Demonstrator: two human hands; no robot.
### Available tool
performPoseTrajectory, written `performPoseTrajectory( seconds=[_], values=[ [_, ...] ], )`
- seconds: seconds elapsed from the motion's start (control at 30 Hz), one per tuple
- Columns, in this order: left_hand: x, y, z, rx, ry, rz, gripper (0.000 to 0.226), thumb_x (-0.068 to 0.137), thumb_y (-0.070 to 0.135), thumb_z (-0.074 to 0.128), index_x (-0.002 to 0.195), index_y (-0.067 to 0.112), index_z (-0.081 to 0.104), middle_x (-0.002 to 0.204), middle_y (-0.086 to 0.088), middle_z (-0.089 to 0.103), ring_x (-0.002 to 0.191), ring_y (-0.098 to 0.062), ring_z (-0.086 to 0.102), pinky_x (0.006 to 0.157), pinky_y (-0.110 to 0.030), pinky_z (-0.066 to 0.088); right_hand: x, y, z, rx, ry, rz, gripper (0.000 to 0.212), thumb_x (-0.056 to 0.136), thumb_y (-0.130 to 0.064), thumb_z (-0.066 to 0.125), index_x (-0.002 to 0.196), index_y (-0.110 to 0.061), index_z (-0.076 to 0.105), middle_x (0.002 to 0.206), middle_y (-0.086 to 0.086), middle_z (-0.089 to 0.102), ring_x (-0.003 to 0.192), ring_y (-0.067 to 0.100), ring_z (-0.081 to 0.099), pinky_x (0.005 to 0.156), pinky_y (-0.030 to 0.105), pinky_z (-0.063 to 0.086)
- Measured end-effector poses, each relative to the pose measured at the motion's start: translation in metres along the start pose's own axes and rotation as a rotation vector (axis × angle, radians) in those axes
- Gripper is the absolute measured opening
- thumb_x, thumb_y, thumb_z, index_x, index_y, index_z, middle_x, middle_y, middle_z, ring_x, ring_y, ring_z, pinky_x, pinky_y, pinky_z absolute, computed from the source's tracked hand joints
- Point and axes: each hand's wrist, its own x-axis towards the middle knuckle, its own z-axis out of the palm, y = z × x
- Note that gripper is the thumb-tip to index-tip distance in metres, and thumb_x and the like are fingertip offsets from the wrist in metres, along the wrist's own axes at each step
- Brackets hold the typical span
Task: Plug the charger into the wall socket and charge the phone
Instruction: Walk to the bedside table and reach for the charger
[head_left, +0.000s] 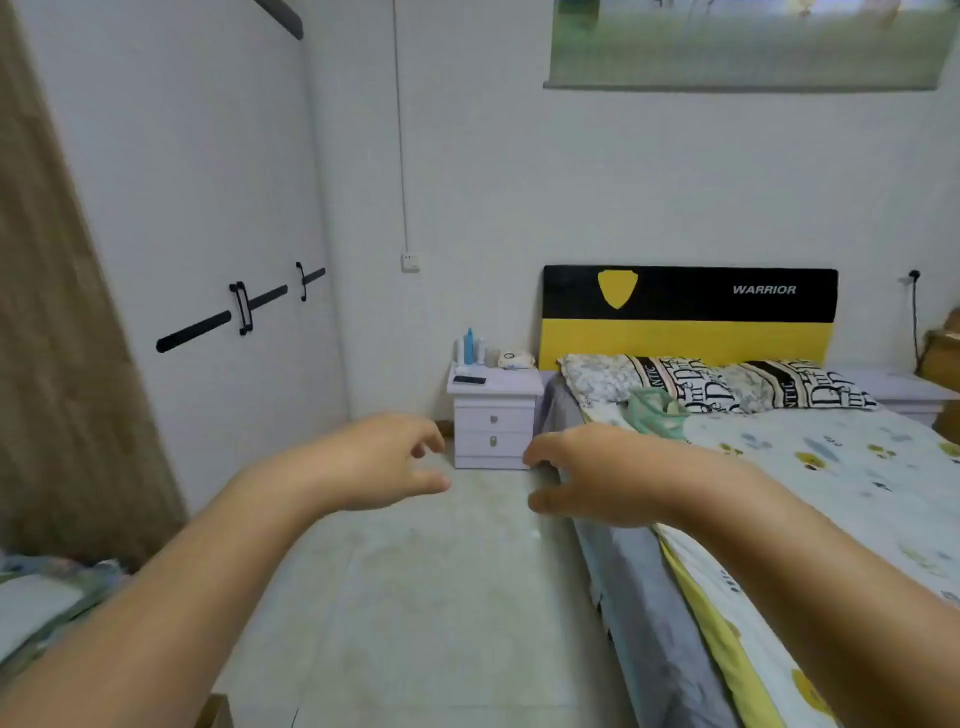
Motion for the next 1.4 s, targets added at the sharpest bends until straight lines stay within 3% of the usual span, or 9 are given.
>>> performPoseTrajectory(
  seconds=[0.23,0.37,0.73,1.23,1.4],
  values=[
    [0.076,-0.01,0.024,-0.038,-0.027,-0.024,0.044,0.081,0.043,0.06,0.12,0.025,0.052,0.126,0.002,0.058,0.105,-0.015,0.056,0.09,-0.029,0.044,0.064,0.046,0.015,0.012,-0.085,0.04,0.052,0.091,-0.039,0.05,0.138,-0.023,0.037,0.14,0.006,0.045,0.123,0.024,0.046,0.082,0.027,0.034],
    [0.129,-0.005,0.031,-0.071,-0.022,-0.033,0.044,0.081,0.043,0.06,0.121,0.026,0.052,0.126,0.002,0.057,0.096,-0.013,0.053,0.086,-0.028,0.044,0.106,0.079,0.017,-0.038,-0.098,0.044,0.045,0.092,-0.035,0.049,0.132,-0.015,0.043,0.13,0.011,0.052,0.116,0.028,0.05,0.077,0.029,0.037],
    [0.237,-0.03,0.042,-0.097,-0.062,-0.111,0.043,0.085,0.038,0.057,0.124,0.022,0.049,0.129,-0.001,0.054,0.111,-0.018,0.054,0.089,-0.026,0.04,0.228,0.129,0.023,-0.05,-0.164,0.028,0.041,0.09,-0.033,0.049,0.126,-0.014,0.046,0.129,0.01,0.051,0.114,0.029,0.051,0.093,0.04,0.047],
    [0.4,-0.137,-0.006,-0.031,-0.044,-0.064,0.043,0.084,0.042,0.055,0.123,0.024,0.05,0.13,0.001,0.056,0.111,-0.019,0.056,0.094,-0.034,0.047,0.417,0.131,0.002,-0.016,-0.093,0.054,0.045,0.09,-0.034,0.049,0.132,-0.018,0.043,0.135,0.009,0.05,0.119,0.028,0.049,0.097,0.038,0.045],
    [0.453,-0.157,-0.011,-0.058,-0.044,-0.036,0.039,0.085,0.04,0.055,0.12,0.024,0.052,0.128,0.002,0.057,0.11,-0.017,0.056,0.093,-0.03,0.045,0.476,0.147,-0.006,0.004,-0.024,0.035,0.042,0.091,-0.032,0.048,0.13,-0.018,0.046,0.132,0.008,0.053,0.118,0.027,0.051,0.095,0.037,0.046]
  ],
)
